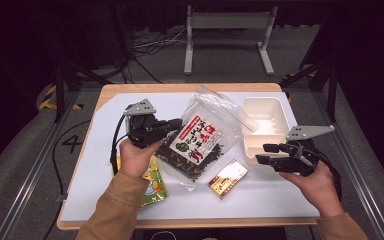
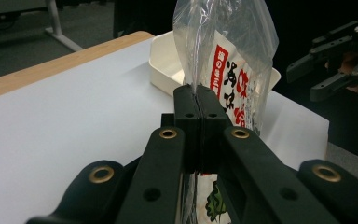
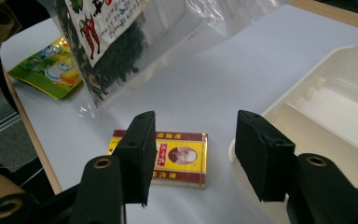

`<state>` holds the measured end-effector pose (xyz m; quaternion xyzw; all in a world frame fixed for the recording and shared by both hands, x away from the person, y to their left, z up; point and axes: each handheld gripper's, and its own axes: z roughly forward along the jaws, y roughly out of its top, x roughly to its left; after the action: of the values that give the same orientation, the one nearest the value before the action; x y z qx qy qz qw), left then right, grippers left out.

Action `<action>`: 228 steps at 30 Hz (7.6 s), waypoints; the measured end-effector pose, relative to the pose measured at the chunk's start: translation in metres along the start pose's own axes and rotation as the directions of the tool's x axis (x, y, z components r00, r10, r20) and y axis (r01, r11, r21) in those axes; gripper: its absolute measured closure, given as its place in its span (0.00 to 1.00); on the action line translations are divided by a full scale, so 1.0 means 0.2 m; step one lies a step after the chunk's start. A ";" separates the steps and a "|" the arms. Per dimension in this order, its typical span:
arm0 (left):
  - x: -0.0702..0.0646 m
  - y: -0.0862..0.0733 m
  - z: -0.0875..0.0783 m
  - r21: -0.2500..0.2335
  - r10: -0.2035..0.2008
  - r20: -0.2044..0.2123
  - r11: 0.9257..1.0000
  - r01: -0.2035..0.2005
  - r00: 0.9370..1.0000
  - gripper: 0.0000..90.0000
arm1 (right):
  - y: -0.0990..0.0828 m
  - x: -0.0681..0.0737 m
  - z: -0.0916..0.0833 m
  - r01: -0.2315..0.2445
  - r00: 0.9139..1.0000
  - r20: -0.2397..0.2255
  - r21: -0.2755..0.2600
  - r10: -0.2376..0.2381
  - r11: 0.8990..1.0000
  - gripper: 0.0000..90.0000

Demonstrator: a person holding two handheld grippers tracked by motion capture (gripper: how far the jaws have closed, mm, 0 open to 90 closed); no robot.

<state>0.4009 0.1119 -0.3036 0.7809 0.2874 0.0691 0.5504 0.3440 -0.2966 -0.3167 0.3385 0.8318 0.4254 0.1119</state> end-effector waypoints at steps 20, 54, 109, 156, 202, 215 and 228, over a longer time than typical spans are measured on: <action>-0.03 0.00 -0.02 -0.046 0.014 0.101 0.999 -0.009 0.995 1.00 | 0.14 0.00 0.11 -0.023 0.996 -0.091 -0.056 0.018 0.998 0.51; -0.01 -0.05 -0.04 -0.051 0.015 0.069 0.999 -0.012 0.997 0.94 | 0.27 0.06 0.08 -0.183 0.975 -0.151 -0.111 0.166 0.977 0.99; 0.12 -0.17 -0.16 0.098 -0.004 -0.097 0.995 0.014 0.995 0.37 | 0.65 -0.17 -0.31 -0.194 0.974 0.096 -0.106 0.204 0.975 0.99; 0.19 -0.24 -0.22 0.138 -0.067 -0.152 0.986 0.088 0.986 0.33 | 0.60 -0.51 -0.40 -0.303 0.881 0.364 -0.056 0.302 0.951 0.99; 0.23 -0.25 -0.21 0.162 -0.095 -0.149 0.980 0.119 0.984 0.32 | 0.44 -0.62 -0.26 -0.321 0.893 0.333 0.001 0.302 0.947 0.68; 0.25 -0.25 -0.23 0.163 -0.096 -0.156 0.979 0.121 0.983 0.31 | 0.37 -0.58 -0.31 -0.258 0.909 0.325 -0.052 0.261 0.965 0.43; 0.25 -0.24 -0.25 0.181 -0.074 -0.180 0.978 0.108 0.981 0.28 | 0.31 -0.42 -0.40 -0.192 0.932 0.302 -0.055 0.199 0.980 0.42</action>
<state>0.4028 0.1900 -0.3370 0.8069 0.3749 0.0834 0.4489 0.3969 -0.3770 -0.2273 0.4798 0.7614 0.3872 0.2005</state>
